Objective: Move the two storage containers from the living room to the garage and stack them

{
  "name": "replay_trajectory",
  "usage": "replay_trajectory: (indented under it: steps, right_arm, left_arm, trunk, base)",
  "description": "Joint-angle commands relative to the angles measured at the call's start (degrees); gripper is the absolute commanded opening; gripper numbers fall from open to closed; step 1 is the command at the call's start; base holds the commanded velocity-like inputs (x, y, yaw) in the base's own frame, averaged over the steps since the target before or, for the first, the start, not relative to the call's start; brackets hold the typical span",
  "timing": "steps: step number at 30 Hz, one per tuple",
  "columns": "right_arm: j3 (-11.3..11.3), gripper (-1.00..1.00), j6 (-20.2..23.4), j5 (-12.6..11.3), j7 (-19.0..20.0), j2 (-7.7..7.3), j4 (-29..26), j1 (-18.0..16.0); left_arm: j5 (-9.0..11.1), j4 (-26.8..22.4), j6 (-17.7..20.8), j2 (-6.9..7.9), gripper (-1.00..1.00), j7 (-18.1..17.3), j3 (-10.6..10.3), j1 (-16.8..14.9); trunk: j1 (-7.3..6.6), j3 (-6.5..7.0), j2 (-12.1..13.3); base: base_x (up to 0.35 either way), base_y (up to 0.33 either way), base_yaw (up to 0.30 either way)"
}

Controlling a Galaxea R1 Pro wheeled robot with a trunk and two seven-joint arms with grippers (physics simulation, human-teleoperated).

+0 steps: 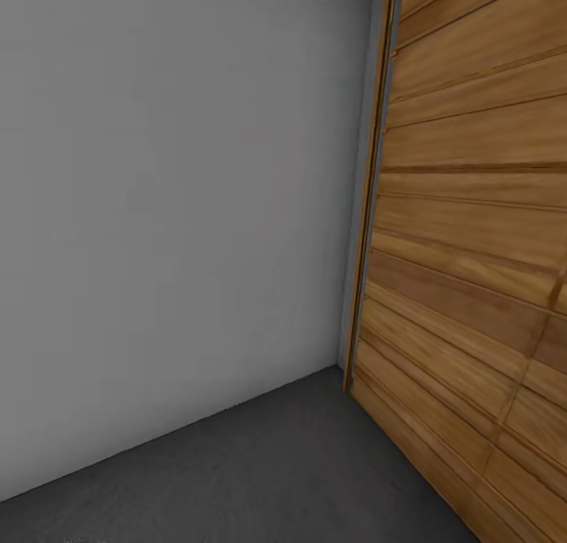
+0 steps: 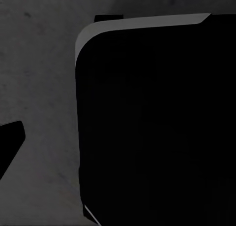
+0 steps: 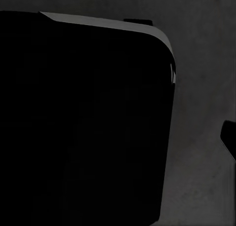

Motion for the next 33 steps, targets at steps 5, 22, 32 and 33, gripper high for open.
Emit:
replay_trajectory:
  steps: [5, 22, 32, 33]
  right_arm:
    - [0.1, 1.00, -0.1, 0.2, -0.1, 0.00, 0.0, 0.0]
    - [0.1, 1.00, -0.2, 0.3, -0.2, 0.00, 0.1, 0.0]
    - [0.2, 1.00, -0.2, 0.3, 0.1, -0.08, 0.2, 0.0]
    - [0.2, 1.00, -0.3, 0.3, 0.1, -0.08, 0.2, 0.0]
  left_arm:
    - [0.0, 0.0, -0.1, 0.00, 1.00, 0.0, 0.0, 0.0]
    - [0.0, 0.0, -0.1, 0.00, 1.00, 0.0, 0.0, 0.0]
    - [0.0, 0.0, -0.1, 0.00, 1.00, 0.0, 0.0, 0.0]
    - [0.0, 0.0, -0.1, 0.00, 1.00, 0.0, 0.0, 0.0]
  trunk:
    - [0.00, 0.06, 0.0]
    - [0.00, 0.71, 0.0]
    - [0.00, 1.05, 0.0]
    - [0.00, 1.05, 0.0]
  base:
    - [0.000, 0.000, 0.267]
    - [0.000, 0.000, 0.260]
    - [0.000, 0.000, 0.255]
    - [0.000, 0.000, 0.268]
